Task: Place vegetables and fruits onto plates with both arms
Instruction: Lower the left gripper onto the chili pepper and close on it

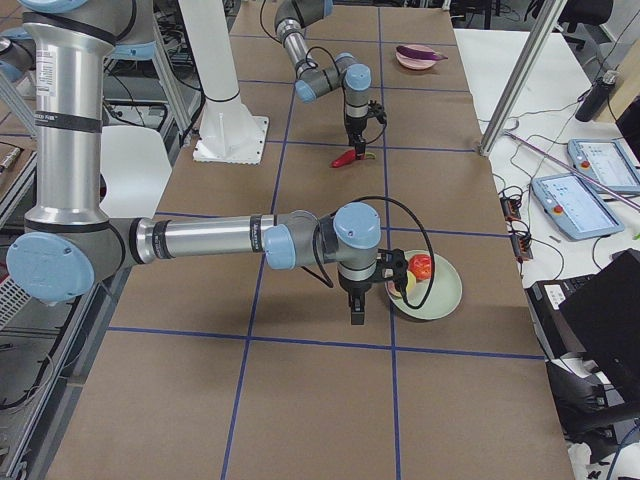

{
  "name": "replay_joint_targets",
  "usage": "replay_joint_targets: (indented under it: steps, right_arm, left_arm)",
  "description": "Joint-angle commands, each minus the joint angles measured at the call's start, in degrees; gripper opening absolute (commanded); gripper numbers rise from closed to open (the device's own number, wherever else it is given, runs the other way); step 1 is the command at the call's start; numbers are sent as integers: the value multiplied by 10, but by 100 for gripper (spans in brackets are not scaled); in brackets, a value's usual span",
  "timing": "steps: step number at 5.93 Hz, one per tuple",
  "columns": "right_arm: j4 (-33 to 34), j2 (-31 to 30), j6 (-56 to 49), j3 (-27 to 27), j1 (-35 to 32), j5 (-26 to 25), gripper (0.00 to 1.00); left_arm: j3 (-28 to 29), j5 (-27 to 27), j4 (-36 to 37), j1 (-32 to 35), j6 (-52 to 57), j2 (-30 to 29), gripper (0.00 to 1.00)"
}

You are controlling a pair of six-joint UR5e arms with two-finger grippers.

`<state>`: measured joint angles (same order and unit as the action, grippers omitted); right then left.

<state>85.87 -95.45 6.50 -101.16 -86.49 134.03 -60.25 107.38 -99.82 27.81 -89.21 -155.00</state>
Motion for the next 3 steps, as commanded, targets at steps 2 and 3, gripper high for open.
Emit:
replay_joint_targets:
  steps: [2, 3]
  right_arm:
    - [0, 0, 0, 0, 0, 0, 100]
    - [0, 1, 0, 0, 0, 0, 100]
  left_arm:
    - [14, 1, 6, -7, 7, -3, 1]
    - [-1, 3, 51, 0, 78, -9, 0]
